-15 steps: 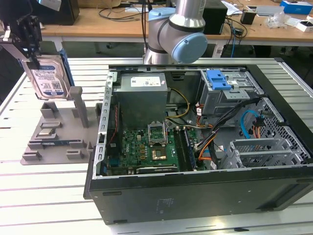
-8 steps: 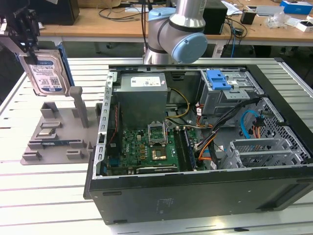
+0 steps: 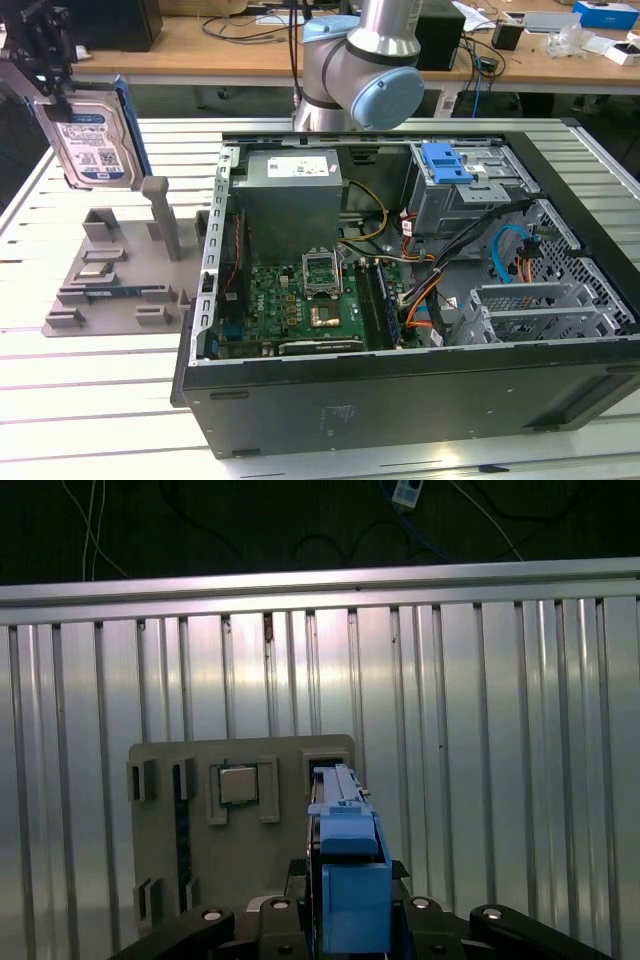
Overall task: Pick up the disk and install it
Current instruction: 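Pick up the disk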
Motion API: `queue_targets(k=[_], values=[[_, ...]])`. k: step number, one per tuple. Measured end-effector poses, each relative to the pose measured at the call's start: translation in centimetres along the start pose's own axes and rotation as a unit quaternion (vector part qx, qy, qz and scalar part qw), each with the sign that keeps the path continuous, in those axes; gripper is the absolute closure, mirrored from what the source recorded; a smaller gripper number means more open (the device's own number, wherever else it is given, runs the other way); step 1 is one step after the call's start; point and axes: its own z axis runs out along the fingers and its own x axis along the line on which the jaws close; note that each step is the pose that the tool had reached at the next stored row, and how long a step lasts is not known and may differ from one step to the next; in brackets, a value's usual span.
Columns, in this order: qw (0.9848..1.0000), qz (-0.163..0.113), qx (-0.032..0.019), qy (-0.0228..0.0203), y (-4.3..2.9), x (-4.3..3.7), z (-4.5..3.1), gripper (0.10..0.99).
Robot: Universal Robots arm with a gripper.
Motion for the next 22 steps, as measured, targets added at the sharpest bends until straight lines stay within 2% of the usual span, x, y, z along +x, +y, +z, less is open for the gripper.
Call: queue_targets(k=[7, 22], values=[[1.0000, 0.000, 0.0000, 0.0000, 0.01, 0.00, -0.72, 0.714], [1.0000, 0.000, 0.0000, 0.0000, 0.05, -0.01, -3.48, 0.714]])
